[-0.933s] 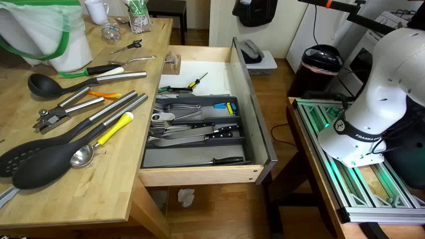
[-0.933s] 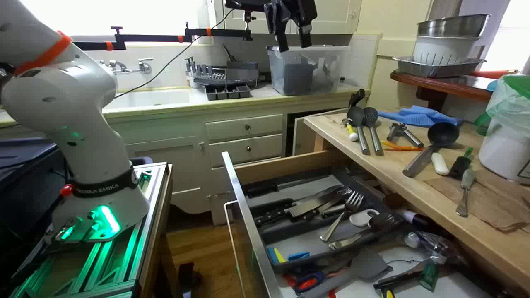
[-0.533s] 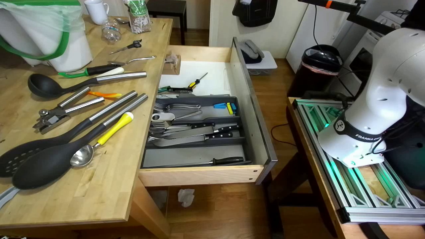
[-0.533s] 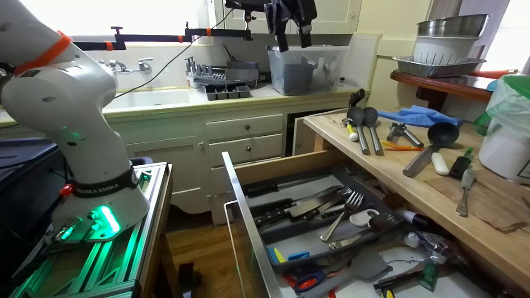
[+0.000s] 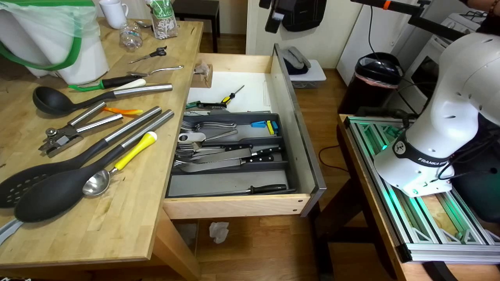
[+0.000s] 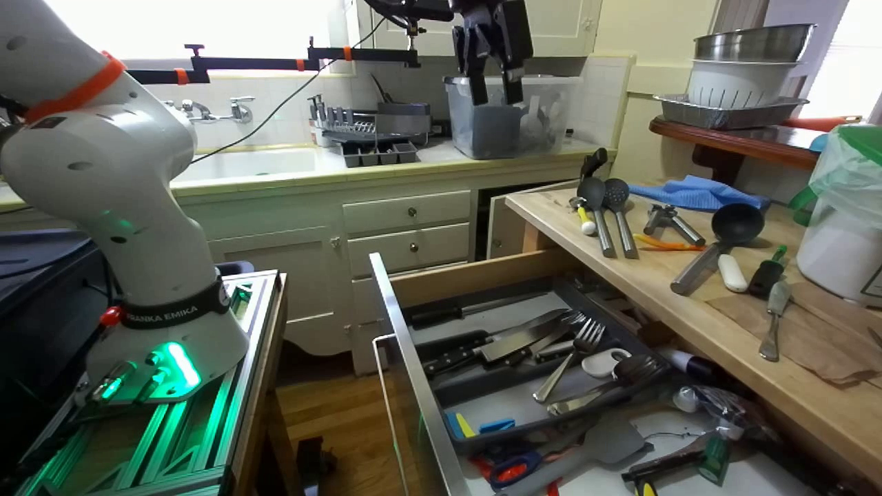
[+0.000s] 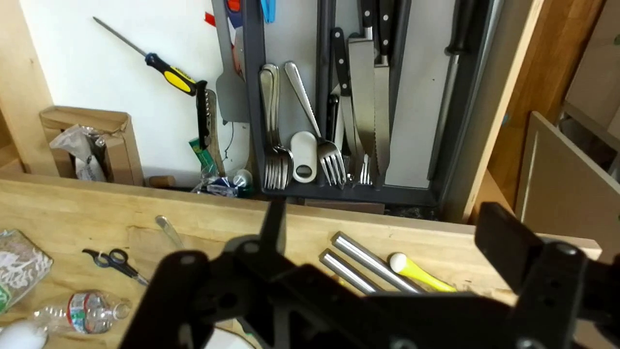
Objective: Remove the blue object from the utensil box and move it on the right side of the drawer
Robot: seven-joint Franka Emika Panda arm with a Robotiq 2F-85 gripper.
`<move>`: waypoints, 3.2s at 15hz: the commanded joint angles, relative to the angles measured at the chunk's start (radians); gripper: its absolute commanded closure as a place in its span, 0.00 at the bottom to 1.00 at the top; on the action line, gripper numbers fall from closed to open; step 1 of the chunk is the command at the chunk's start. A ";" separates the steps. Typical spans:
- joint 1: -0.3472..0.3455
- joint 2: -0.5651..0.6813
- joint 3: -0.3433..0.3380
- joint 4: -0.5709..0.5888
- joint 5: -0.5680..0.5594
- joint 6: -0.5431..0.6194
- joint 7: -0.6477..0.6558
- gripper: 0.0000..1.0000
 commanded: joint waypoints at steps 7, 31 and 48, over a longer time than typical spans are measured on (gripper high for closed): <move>-0.048 0.293 -0.116 -0.020 0.092 0.200 -0.055 0.00; -0.082 0.408 -0.109 0.002 0.173 0.115 -0.036 0.00; -0.082 0.408 -0.109 0.002 0.173 0.115 -0.036 0.00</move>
